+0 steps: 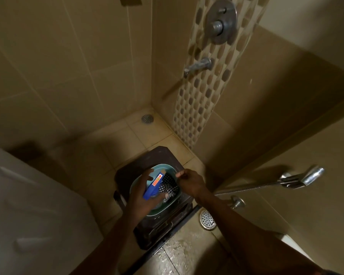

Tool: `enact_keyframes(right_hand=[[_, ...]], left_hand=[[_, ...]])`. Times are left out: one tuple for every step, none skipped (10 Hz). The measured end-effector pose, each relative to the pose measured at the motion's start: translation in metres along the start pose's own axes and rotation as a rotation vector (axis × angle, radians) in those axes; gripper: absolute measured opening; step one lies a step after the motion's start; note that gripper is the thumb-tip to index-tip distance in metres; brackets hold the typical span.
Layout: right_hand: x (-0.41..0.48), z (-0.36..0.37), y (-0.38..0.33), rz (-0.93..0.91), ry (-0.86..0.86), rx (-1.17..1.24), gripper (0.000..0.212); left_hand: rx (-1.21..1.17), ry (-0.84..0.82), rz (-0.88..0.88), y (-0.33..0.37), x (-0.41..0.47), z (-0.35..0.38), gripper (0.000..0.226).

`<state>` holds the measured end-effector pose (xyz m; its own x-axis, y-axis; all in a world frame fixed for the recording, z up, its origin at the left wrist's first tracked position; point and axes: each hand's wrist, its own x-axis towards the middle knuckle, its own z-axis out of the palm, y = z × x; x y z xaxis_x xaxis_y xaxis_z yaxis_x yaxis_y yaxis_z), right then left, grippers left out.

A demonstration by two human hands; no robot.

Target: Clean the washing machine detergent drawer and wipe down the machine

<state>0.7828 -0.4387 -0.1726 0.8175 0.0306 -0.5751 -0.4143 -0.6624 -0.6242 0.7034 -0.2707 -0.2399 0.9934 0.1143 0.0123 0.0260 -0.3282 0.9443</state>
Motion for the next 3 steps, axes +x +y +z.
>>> enact_keyframes(right_hand=[[-0.008,-0.004,-0.004,-0.028,0.013,0.032,0.021],[-0.016,-0.009,-0.006,-0.083,0.013,0.046,0.019],[-0.032,-0.013,-0.012,-0.113,0.016,0.05,0.019]], left_hand=[[0.021,0.013,-0.103,-0.002,-0.006,-0.004,0.093],[0.114,-0.024,-0.115,-0.009,-0.009,-0.007,0.094],[0.193,-0.026,-0.156,-0.008,-0.015,-0.017,0.079]])
